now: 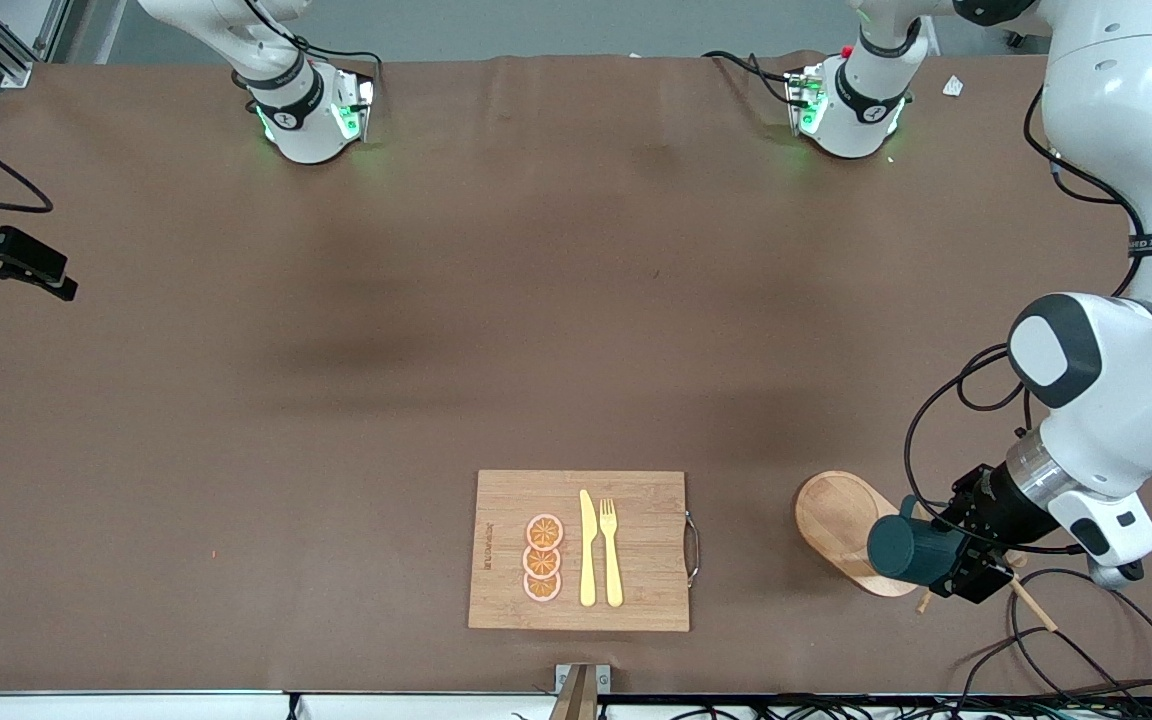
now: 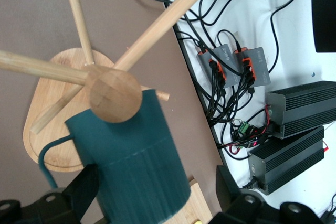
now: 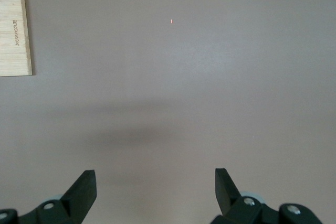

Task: Transfer cup from left to right arm and place
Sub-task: 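Lower the left gripper and grasp the teal mug on the stand, then lift the teal mug off the stand with the left gripper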

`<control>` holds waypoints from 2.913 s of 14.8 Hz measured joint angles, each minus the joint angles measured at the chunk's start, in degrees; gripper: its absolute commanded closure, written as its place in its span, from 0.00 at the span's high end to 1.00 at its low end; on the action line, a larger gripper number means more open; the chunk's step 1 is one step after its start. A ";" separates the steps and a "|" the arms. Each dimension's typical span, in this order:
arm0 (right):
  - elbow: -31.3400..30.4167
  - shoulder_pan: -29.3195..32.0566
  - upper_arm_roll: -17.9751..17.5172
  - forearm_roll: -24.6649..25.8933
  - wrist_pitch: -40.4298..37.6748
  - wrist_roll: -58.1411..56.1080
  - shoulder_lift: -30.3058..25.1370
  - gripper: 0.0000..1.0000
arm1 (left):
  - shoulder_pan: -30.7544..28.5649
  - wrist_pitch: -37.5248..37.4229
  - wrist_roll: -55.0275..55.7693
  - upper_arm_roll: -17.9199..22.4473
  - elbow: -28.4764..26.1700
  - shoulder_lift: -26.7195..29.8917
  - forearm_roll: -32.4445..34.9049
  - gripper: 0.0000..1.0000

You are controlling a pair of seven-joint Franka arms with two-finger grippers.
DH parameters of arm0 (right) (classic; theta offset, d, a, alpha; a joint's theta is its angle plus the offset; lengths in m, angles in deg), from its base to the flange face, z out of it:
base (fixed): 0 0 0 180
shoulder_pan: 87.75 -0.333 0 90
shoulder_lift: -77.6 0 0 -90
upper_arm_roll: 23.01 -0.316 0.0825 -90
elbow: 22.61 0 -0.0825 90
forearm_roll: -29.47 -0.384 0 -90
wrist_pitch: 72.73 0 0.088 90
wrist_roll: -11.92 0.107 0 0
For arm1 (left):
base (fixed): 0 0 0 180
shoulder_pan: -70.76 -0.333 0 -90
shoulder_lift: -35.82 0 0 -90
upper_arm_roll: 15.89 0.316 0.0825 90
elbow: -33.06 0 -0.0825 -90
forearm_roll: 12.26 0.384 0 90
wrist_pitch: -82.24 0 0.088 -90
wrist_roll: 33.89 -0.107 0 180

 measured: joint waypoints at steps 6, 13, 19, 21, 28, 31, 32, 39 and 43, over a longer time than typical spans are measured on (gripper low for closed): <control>-0.01 0.00 0.00 0.00 0.00 0.00 0.00 1.00 | -0.24 0.01 0.64 0.12 -0.01 -1.60 -3.87 0.99; -0.01 0.00 0.00 0.00 0.00 0.00 0.00 1.00 | -0.20 0.03 1.02 0.11 -0.01 -2.82 -7.61 0.86; -0.02 0.00 0.00 0.00 0.00 0.00 0.00 1.00 | -0.19 0.03 1.24 0.08 0.06 -2.82 -7.86 0.72; -0.02 0.00 0.00 0.00 0.00 0.00 0.00 1.00 | -0.16 0.03 1.31 0.07 0.07 -2.82 -7.86 0.72; -0.02 0.00 0.00 0.00 0.01 0.00 0.00 1.00 | 0.24 -1.26 6.09 -2.47 0.62 -2.08 -7.87 0.72; -0.02 0.00 0.00 0.00 0.00 0.00 0.00 1.00 | 0.66 -4.62 7.67 -3.16 1.13 -0.27 -7.86 0.72; -0.03 0.00 0.00 0.00 0.00 0.00 0.00 1.00 | 1.10 -5.45 8.25 -3.29 1.15 0.46 -7.86 0.72; -0.03 0.00 0.03 0.00 0.00 0.00 0.00 1.00 | 9.79 -6.37 14.06 -3.47 1.08 1.91 0.20 0.71; -0.03 0.00 0.04 0.00 0.00 0.00 0.00 1.00 | 16.54 -6.35 16.81 -3.29 0.96 1.83 9.02 0.71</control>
